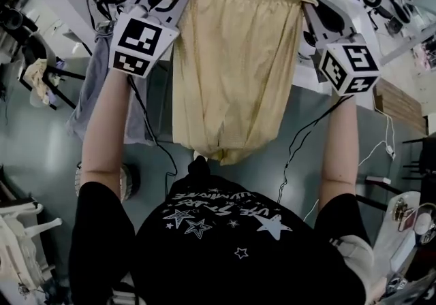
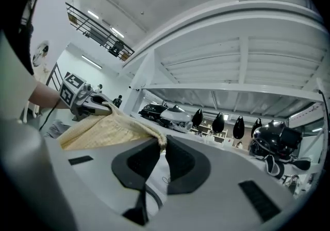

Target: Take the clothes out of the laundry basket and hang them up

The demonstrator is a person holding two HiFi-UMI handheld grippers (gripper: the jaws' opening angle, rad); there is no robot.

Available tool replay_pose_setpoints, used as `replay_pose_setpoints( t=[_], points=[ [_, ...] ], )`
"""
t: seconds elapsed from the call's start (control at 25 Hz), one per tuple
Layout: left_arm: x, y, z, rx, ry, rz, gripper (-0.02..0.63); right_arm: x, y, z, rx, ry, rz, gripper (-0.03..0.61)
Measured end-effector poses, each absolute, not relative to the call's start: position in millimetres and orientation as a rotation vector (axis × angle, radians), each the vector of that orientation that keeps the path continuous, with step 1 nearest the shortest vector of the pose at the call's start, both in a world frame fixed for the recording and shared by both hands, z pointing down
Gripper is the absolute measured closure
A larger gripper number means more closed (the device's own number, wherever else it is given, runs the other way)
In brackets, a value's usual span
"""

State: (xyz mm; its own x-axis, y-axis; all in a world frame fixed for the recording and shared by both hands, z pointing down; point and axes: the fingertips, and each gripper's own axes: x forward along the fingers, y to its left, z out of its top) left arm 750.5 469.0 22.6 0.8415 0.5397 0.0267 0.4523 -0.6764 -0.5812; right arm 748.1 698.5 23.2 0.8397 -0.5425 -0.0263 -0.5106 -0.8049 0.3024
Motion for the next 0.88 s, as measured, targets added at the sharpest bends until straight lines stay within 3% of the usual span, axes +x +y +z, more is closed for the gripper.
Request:
replay_pose_setpoints(
  t=[0.56,0.88],
  points=[
    [920,420,21,-2.434,-0.723,0.074,0.568,903,645,21,2.673,-0.76,0.012,0.538],
    [979,408,103,-2.393,-0.788,-0.102,0.568,960,631,89,2.654,-0.71,0.214,0.538]
  ],
)
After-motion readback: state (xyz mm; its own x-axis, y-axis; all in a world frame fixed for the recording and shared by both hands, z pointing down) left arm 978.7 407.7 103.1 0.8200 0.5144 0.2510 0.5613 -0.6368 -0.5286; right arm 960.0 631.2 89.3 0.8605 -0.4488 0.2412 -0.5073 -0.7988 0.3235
